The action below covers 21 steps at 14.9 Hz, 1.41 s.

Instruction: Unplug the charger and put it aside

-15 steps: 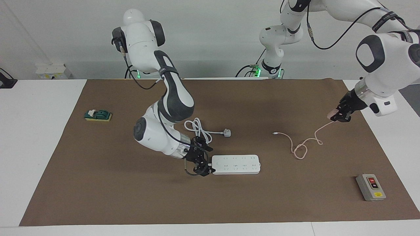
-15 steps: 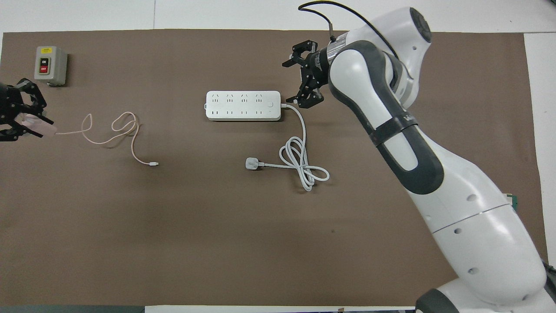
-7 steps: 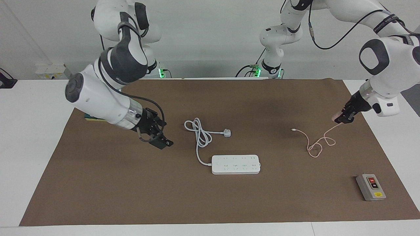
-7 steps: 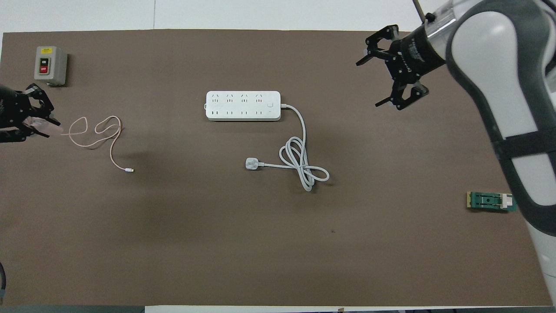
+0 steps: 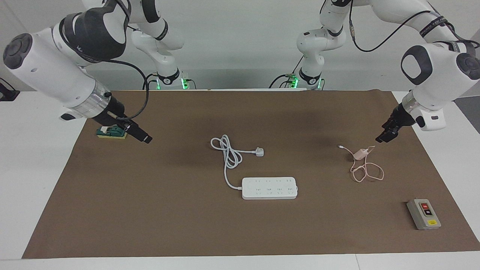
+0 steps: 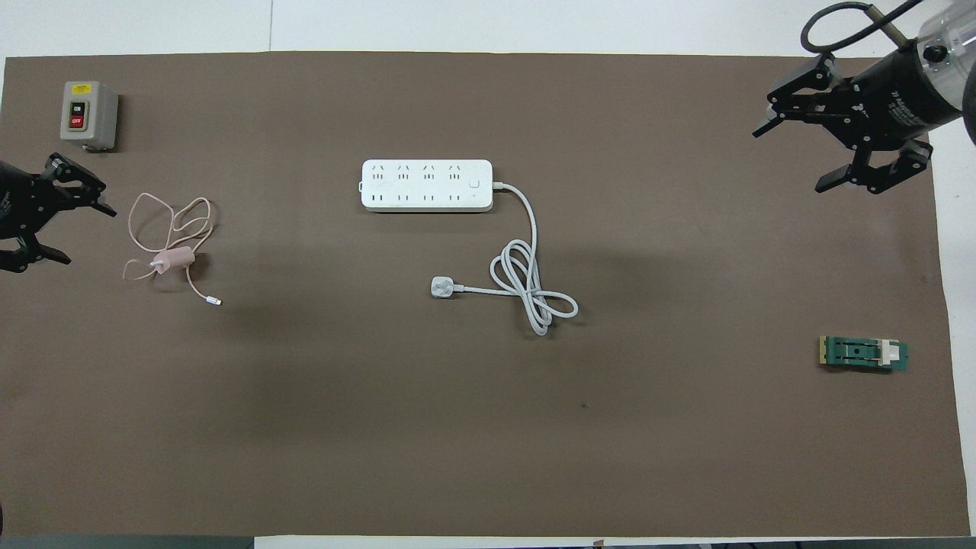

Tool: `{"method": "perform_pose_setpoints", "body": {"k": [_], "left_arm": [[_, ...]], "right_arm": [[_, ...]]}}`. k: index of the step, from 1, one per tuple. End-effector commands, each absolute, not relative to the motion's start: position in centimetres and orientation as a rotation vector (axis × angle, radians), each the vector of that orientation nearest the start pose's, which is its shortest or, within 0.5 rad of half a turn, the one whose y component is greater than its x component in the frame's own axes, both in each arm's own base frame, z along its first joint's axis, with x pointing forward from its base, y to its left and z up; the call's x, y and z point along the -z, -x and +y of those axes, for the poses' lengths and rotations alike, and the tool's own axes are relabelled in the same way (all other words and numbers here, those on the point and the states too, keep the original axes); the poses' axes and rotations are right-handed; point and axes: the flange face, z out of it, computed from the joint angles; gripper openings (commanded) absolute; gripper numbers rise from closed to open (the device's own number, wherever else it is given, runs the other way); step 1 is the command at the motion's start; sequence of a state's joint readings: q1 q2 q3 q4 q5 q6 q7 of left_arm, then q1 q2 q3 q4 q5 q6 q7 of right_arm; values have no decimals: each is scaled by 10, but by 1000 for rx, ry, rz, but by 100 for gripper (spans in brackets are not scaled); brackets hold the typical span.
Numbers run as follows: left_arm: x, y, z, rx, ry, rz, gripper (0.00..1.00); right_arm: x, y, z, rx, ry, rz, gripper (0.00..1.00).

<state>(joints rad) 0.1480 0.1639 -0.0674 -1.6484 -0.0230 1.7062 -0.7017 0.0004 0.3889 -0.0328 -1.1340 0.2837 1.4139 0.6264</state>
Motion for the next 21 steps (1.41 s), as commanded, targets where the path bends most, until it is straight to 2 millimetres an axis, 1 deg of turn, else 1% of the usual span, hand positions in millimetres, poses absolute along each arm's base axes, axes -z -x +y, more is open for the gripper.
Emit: {"method": "perform_pose_setpoints", "body": {"k": [1, 2, 4, 5, 6, 7, 9, 10, 11, 12, 14, 15, 17, 18, 19, 20, 21], "left_arm": [[-541, -595, 49, -194, 2976, -995, 100], [-547, -593, 46, -212, 3004, -902, 100], [-558, -586, 21, -235, 3065, -686, 100], [-574, -578, 15, -205, 3087, -620, 100], [-584, -571, 4, -184, 3107, -542, 100], [-588, -567, -9, -183, 3118, -473, 100], [-599, -556, -15, -203, 3116, -429, 100], [-603, -552, -26, -209, 3119, -366, 100], [-608, -550, -32, -201, 3126, -304, 100], [-610, -550, -29, -196, 3132, -258, 100], [-625, -536, -27, -188, 3141, -231, 100], [-628, -532, -19, -176, 3144, -247, 100], [-626, -531, -19, -180, 3152, -164, 100], [-626, -530, -20, -182, 3155, -118, 100], [-627, -532, -19, -175, 3156, -101, 100], [-626, -535, -13, -182, 3161, -117, 100], [-618, -540, -15, -206, 3156, -110, 100]], "right_arm": [[-598, -629, -3, -217, 2851, 684, 100], [-605, -622, -10, -194, 2904, 593, 100], [-615, -607, -18, -153, 3008, 356, 100], [-622, -596, -23, -139, 3049, 225, 100], [-627, -584, -30, -124, 3083, 131, 100], [-632, -572, -35, -106, 3114, 47, 100], [-638, -552, -37, -65, 3138, -74, 100], [-639, -545, -39, -71, 3142, -103, 100], [-638, -538, -40, -83, 3143, -119, 100], [-635, -533, -41, -104, 3146, -145, 100], [-628, -523, -42, -130, 3171, -164, 100], [-626, -524, -43, -123, 3172, -162, 100], [-628, -530, -43, -66, 3181, -172, 100], [-631, -536, -43, -5, 3187, -164, 100], [-633, -541, -43, 41, 3189, -160, 100], [-634, -541, -44, 55, 3185, -153, 100], [-634, -540, -49, 50, 3175, -118, 100]]}}
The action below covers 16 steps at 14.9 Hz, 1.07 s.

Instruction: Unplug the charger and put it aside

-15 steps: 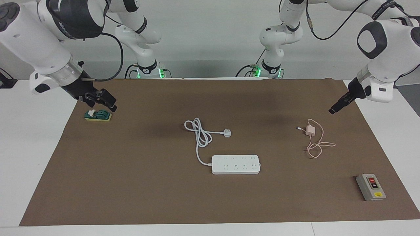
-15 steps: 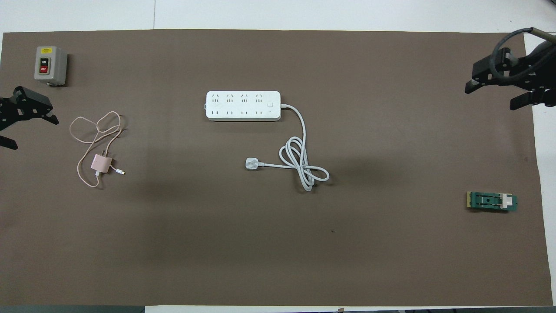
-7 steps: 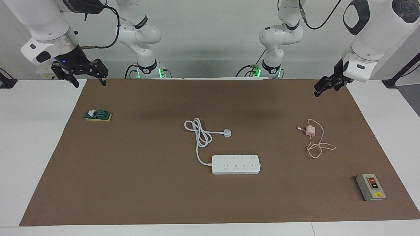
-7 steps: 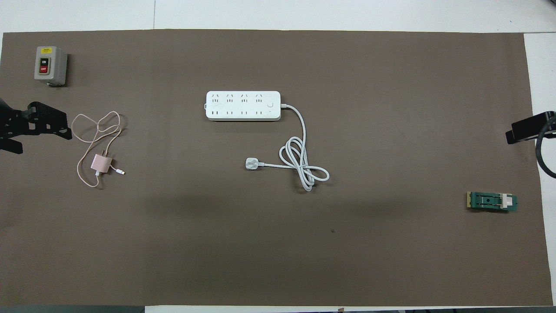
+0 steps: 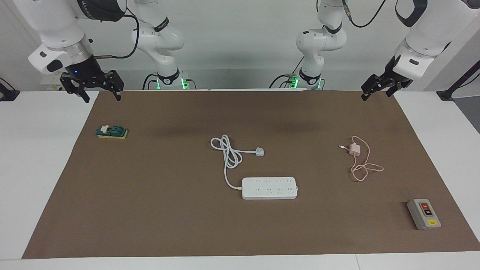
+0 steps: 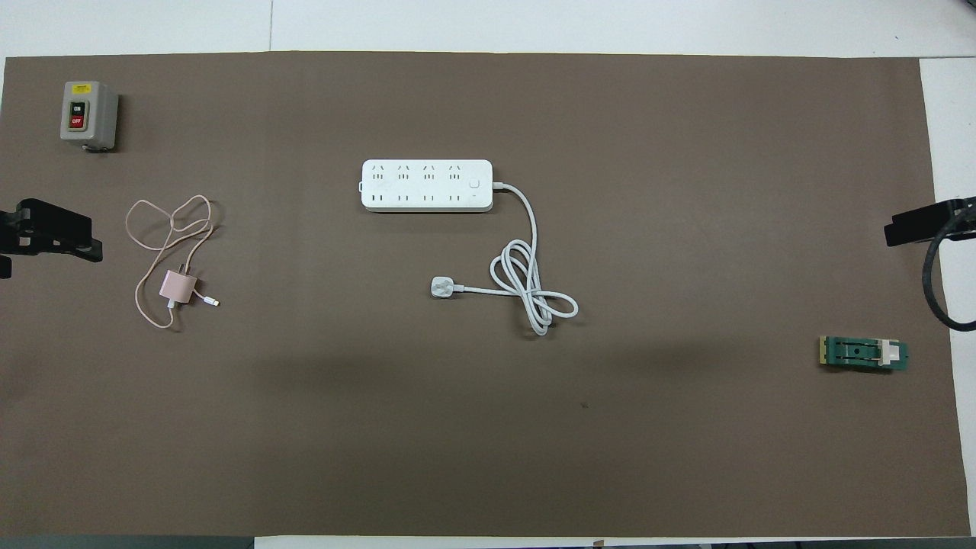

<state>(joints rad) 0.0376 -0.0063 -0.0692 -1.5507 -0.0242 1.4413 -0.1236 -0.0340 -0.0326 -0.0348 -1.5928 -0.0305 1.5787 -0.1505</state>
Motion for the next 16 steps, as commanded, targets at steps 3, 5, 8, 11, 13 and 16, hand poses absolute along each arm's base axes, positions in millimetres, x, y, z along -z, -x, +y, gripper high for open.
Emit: {"method": "perform_pose_setpoints", "body": {"k": [3, 5, 8, 11, 13, 16], "left_arm": [[-614, -542, -23, -224, 3158, -86, 100], [-617, -542, -26, -189, 3155, -75, 100], [-614, -541, -24, -200, 3155, -36, 100], [-611, -542, -25, -193, 3156, -27, 100], [-609, -544, -26, -191, 3155, -13, 100], [-608, -542, -39, -188, 3136, 32, 100]], "right_arm": [[-630, -535, -53, -20, 3167, -90, 100], [-629, -530, -56, -68, 3150, -77, 100], [-629, -524, -52, -127, 3132, -72, 100], [-629, -523, -52, -133, 3134, -67, 100], [-627, -523, -51, -135, 3143, -69, 100], [-627, -523, -52, -133, 3147, -68, 100]]}}
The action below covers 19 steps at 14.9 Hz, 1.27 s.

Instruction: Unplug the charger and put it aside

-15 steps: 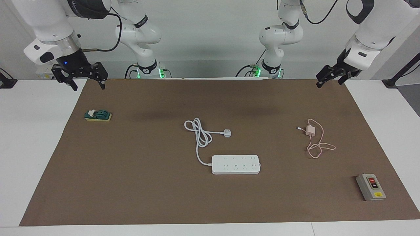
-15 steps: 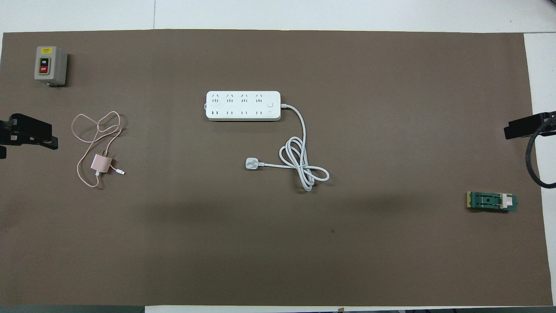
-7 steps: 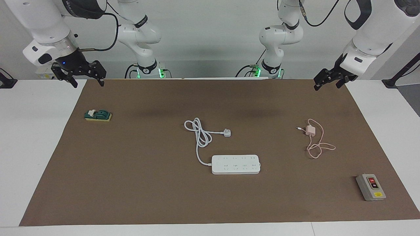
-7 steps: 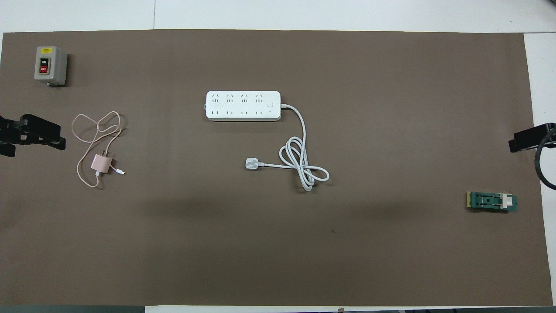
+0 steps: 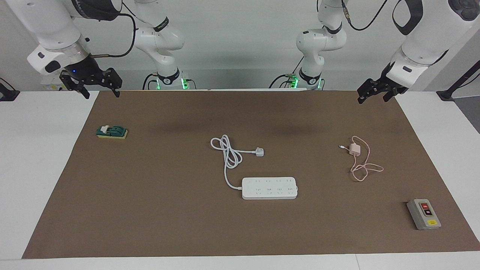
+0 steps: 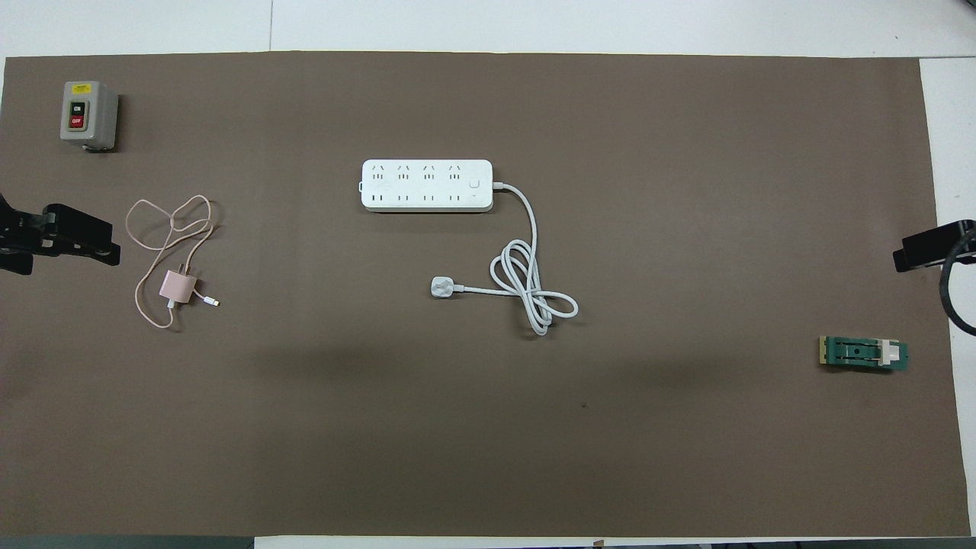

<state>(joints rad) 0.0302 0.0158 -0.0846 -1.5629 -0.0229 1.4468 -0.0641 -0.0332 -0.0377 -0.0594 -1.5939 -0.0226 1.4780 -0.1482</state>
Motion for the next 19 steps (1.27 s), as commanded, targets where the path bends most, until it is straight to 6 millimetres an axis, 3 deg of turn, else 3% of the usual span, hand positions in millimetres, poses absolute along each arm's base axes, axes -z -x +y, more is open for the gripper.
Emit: {"method": "perform_pose_setpoints", "body": {"k": [1, 19], "left_arm": [[-609, -542, -38, -184, 3139, 49, 100], [-609, -546, -39, -138, 3146, 75, 100]], "right_arm": [[-627, -522, -52, -135, 3146, -64, 100], [-627, -523, -43, -137, 3144, -93, 100]]}}
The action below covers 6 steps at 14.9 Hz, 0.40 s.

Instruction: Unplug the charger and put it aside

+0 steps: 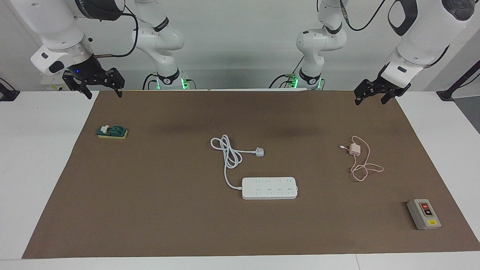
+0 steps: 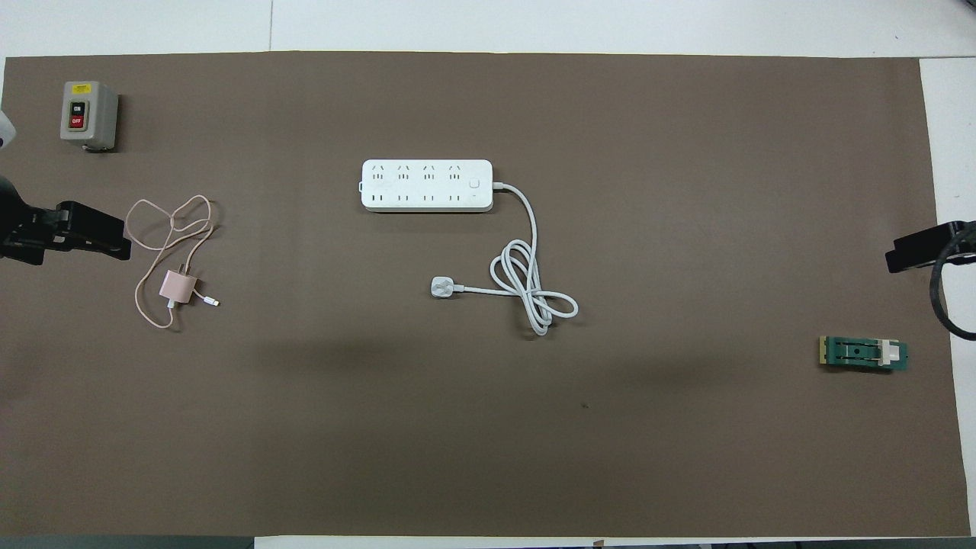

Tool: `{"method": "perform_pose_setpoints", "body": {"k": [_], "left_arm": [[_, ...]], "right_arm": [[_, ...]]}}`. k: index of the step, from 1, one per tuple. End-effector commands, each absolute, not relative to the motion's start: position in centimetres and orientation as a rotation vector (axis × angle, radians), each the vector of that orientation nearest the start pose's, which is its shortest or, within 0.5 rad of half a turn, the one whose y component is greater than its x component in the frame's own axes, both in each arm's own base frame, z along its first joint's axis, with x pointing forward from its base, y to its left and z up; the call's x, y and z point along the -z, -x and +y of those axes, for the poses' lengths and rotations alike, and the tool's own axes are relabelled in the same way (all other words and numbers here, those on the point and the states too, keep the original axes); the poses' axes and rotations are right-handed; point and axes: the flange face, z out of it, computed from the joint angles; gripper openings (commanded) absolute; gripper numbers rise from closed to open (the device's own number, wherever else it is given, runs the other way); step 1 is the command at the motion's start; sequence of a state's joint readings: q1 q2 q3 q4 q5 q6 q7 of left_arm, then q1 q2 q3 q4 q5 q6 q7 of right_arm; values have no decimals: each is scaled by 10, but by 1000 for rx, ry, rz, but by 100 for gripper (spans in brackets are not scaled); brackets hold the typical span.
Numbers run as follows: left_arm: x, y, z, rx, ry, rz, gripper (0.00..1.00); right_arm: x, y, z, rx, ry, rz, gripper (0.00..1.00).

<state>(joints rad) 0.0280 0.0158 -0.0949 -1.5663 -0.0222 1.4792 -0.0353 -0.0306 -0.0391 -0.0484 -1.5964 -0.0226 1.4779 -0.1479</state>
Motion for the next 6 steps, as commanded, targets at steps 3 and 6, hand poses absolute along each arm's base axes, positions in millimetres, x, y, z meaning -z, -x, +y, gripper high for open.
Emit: {"method": "perform_pose_setpoints", "body": {"k": [3, 6], "left_arm": [[-609, -546, -40, -129, 3147, 78, 100], [-609, -546, -40, -126, 3147, 78, 100]], "right_arm": [[-627, -522, -43, -140, 3145, -93, 100], [-627, -522, -43, -140, 3145, -97, 100]]}}
